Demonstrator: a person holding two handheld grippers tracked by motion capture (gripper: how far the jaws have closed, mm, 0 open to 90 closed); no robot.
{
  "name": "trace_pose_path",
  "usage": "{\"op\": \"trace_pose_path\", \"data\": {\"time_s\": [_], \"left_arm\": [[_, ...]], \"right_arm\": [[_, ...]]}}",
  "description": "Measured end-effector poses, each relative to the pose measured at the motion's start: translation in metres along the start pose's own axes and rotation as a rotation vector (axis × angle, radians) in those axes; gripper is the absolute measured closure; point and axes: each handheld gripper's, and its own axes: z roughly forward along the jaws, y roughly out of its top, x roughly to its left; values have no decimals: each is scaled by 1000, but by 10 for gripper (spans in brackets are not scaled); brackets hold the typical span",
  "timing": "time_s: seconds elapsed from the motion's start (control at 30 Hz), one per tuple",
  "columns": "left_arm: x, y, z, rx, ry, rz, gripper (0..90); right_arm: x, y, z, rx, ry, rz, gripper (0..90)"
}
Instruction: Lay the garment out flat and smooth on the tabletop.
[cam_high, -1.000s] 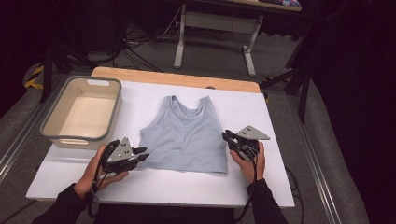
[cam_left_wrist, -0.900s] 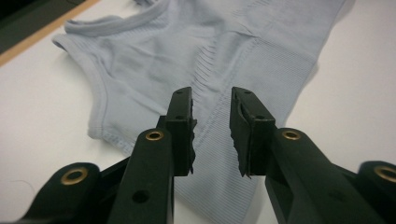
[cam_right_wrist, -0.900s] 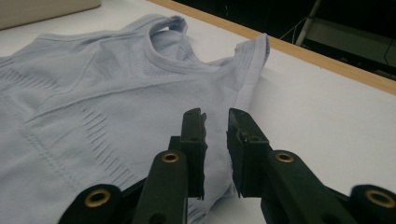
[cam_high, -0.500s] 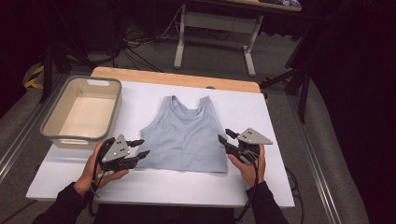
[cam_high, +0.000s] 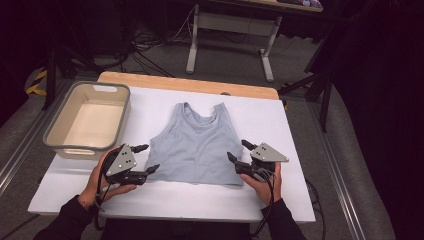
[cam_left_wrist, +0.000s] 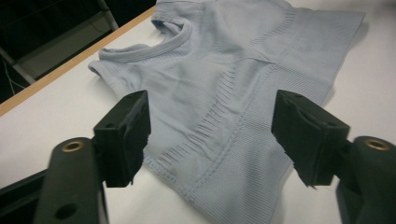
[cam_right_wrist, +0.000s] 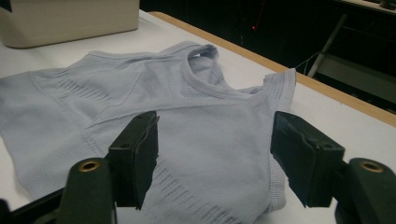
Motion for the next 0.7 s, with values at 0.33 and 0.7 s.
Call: {"op": "trace_pose_path", "data": {"time_s": [0.33,0.7], "left_arm": [[1,-7,-6,-6,38,-20,175],[0,-11,-12,-20,20,-36,119]], "right_arm": [[0,-8,-1,-9,-34,10,173],[3,-12,-3,-26,-49,-19,177]]}}
